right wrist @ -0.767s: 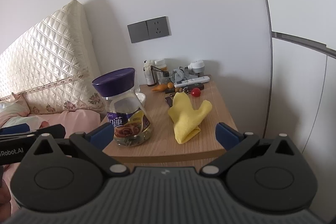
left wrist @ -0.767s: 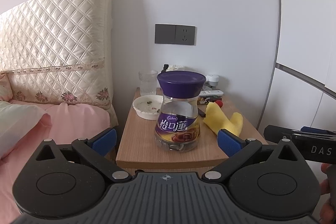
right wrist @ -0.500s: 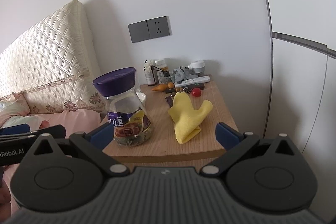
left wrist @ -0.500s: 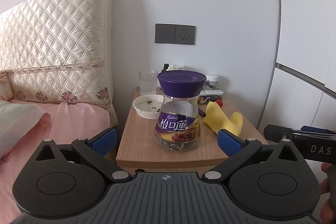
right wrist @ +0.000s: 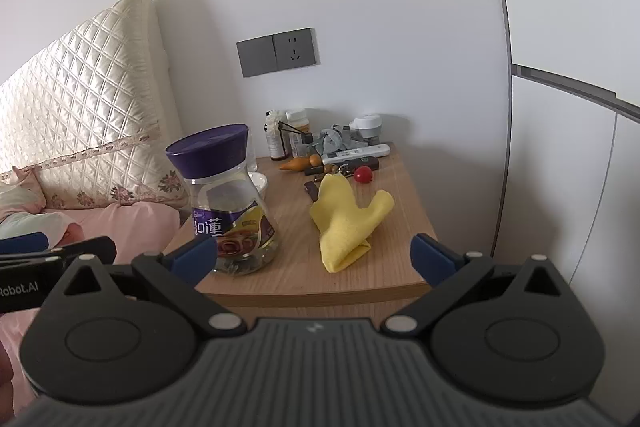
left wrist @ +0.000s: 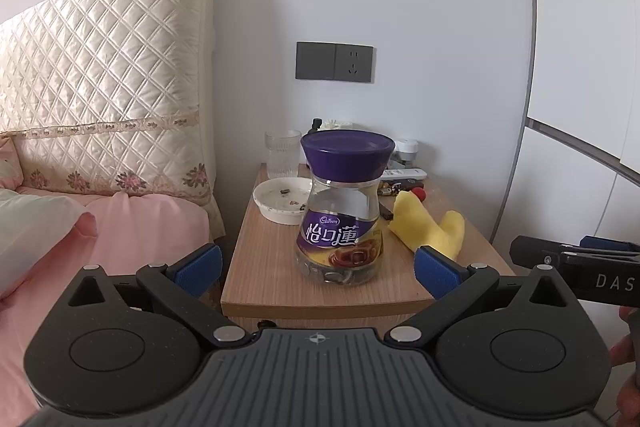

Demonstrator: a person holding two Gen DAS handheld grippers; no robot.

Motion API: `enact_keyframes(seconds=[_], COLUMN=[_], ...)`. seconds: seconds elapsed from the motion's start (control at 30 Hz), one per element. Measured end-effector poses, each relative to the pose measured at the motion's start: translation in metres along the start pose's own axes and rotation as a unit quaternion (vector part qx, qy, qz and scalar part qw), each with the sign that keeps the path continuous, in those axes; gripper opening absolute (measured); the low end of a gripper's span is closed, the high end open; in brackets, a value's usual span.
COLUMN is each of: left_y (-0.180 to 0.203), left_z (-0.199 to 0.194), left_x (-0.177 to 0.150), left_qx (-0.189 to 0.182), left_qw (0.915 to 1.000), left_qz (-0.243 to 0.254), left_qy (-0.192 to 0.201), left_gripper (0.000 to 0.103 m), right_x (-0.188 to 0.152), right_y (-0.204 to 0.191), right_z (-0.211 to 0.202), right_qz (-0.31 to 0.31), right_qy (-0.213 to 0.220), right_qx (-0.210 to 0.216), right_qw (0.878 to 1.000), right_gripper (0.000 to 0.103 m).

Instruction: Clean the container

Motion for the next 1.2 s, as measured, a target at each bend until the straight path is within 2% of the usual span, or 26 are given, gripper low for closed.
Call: enact_keyframes(seconds=[0.37, 0.57, 0.77, 0.97, 1.2], left_y=[0.005, 0.006, 0.001, -0.008, -0.011], left_z=[0.000, -0.008, -0.016, -0.020, -0.031], left_x=[0.001, 0.001, 0.000, -0.002, -0.003], left_qx=[-0.012, -0.022, -0.029, -0.006, -0.004], left_qw=[0.9999, 0.9997, 0.9995, 0.9999, 0.9997], left_qz=[0.008, 0.007, 0.000, -0.002, 0.003], left_qy=[-0.003, 0.010, 0.011, 0.013, 0.025], left_gripper=[0.103, 0.103, 0.103, 0.103, 0.103], right_x=[-0.001, -0.003, -0.003, -0.003, -0.002], right_y=[0.001, 0.004, 0.008, 0.005, 0.005], right_z=[-0.004, -0.008, -0.017, -0.025, -0.034], right_qz=[-0.007, -0.010, 0.011, 0.004, 0.013], right_qy=[-0.009, -0.007, -0.001, -0.001, 0.016], right_qx=[-0.003, -0.011, -0.006, 0.000, 0.009], right_qw=[1.000, 1.000, 1.000, 1.000, 1.000], right_gripper=[0.103, 0.103, 0.103, 0.103, 0.103])
Point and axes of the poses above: each gripper's, at about its wrist camera, not at the fingertips, and z roughly the way its jaws point, y to its right, x to its top, the point moved 5 cm from there along z, roughly the way its jaws point, and after that the axes turned 14 degrees about x, right-handed, at the moved point
